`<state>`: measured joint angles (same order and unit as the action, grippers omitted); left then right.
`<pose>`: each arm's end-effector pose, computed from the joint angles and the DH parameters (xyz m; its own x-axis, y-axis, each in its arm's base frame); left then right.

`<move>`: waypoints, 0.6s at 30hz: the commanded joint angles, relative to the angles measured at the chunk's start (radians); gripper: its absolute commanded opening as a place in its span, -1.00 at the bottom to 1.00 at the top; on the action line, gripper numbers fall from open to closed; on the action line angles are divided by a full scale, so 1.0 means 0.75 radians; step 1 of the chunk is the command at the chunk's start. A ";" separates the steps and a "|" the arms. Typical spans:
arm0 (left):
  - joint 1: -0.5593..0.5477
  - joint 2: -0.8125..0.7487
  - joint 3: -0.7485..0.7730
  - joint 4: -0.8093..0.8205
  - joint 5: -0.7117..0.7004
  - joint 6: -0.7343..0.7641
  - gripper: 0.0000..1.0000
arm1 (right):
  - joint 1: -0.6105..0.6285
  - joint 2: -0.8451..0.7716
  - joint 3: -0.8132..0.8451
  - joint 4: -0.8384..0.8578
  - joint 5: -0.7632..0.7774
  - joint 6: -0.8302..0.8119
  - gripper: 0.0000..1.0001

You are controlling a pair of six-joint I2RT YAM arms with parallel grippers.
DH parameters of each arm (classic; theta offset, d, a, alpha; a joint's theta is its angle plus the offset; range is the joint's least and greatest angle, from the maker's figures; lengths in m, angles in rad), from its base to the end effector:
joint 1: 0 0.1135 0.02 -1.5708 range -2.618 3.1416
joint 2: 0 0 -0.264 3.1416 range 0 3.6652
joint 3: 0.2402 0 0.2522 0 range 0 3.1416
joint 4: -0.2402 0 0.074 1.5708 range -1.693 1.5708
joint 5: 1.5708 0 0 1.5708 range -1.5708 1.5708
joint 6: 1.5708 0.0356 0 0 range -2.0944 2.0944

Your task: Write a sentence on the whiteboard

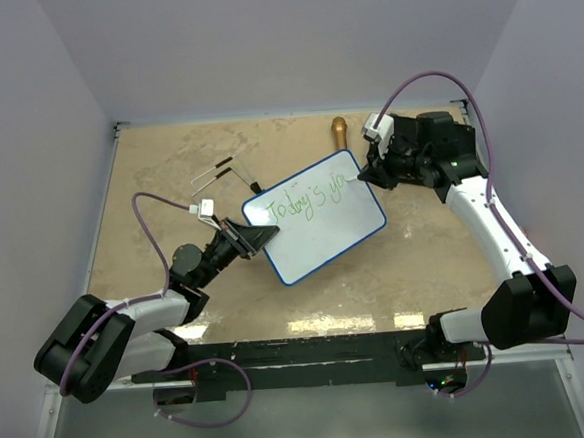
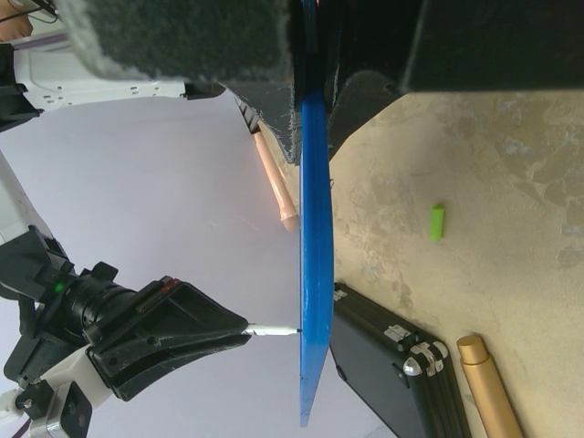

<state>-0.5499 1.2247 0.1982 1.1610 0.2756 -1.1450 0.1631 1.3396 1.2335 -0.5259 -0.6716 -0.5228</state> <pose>0.1790 -0.1211 0.1979 -0.6201 -0.6477 -0.4426 0.4068 0.2168 -0.8874 0.2842 0.0692 0.3440 -0.1942 -0.4281 -0.8826 -0.8304 0.5507 -0.0844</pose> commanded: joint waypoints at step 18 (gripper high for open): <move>0.007 -0.036 0.045 0.982 0.001 -0.056 -1.00 | -0.003 0.026 0.088 0.133 0.002 0.065 -1.00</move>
<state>-0.5499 1.2247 0.1982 1.1667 0.2771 -1.1454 0.1631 1.3556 1.2621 -0.4431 -0.6704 -0.4751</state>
